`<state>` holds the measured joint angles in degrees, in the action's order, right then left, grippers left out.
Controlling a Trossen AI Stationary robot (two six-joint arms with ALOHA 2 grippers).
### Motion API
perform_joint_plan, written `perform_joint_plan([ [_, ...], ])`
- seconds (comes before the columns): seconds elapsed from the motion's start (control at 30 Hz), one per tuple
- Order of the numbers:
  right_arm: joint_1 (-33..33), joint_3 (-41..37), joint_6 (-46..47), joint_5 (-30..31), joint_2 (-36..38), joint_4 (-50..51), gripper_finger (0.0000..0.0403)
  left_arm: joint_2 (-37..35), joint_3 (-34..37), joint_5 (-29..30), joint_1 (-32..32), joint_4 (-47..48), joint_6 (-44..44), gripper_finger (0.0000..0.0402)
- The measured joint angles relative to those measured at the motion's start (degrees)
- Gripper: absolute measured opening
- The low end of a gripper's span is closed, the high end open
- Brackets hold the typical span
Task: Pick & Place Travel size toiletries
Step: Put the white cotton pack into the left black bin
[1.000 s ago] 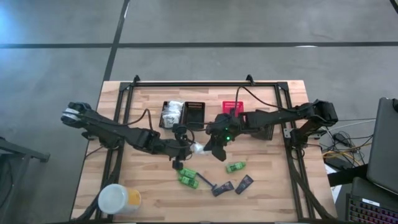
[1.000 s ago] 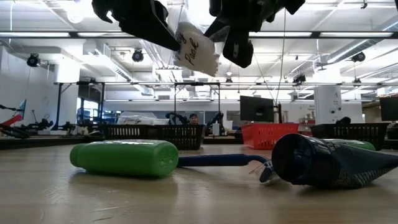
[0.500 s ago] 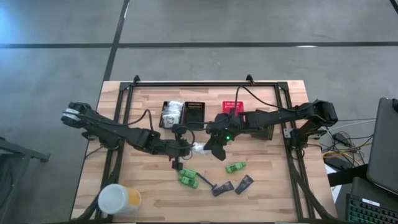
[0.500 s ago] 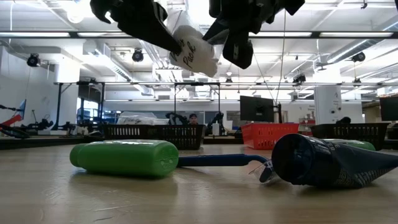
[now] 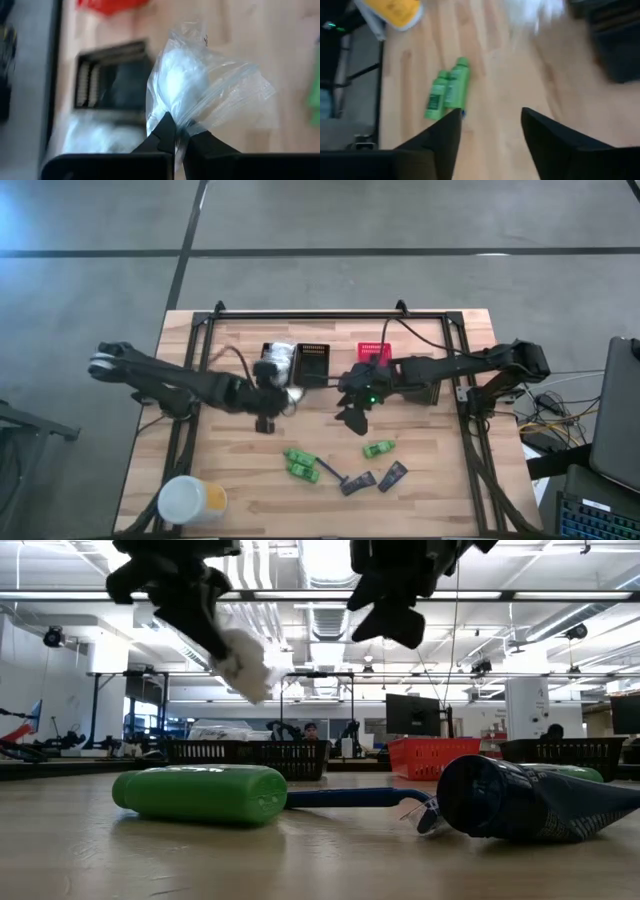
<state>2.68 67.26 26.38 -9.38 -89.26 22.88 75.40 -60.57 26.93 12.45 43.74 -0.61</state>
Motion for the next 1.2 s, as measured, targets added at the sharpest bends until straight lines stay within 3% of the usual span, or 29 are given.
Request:
perform_joint_plan([
  [0.1, 0.1, 0.0, -0.1, 3.6, 1.5, 2.9, 0.0232, -3.2, -1.9, -2.3, -5.8, 8.2, 0.7, 0.001],
  [0.3, -0.1, 0.0, 0.1, 7.3, 4.4, 6.2, 0.0259, -5.4, -2.5, -15.3, -21.0, 14.0, -2.9, 0.001],
  [0.43, -0.1, -0.2, 0.5, 8.1, 5.4, 6.7, 0.0255, -2.7, -2.8, -18.2, -27.3, 15.9, -9.9, 0.001],
  [0.6, -0.1, -0.3, 1.8, 8.1, 5.6, 6.9, 0.0234, 2.3, -5.5, -26.5, -31.6, 18.9, -14.3, 0.001],
  [0.83, 0.1, -1.1, 2.8, 8.1, 5.6, 7.0, 0.0215, 10.0, -9.8, -27.4, -32.7, 21.0, -17.4, 0.0011],
  [1.03, 0.1, -1.2, 3.3, 8.1, 5.6, 7.0, 0.0211, 17.8, -14.1, -23.2, -34.1, 28.8, -17.9, 0.0011],
  [1.2, 0.1, -1.3, 3.3, 8.1, 5.6, 6.9, 0.0219, 20.9, -17.2, -22.8, -34.5, 29.5, -18.6, 0.0012],
])
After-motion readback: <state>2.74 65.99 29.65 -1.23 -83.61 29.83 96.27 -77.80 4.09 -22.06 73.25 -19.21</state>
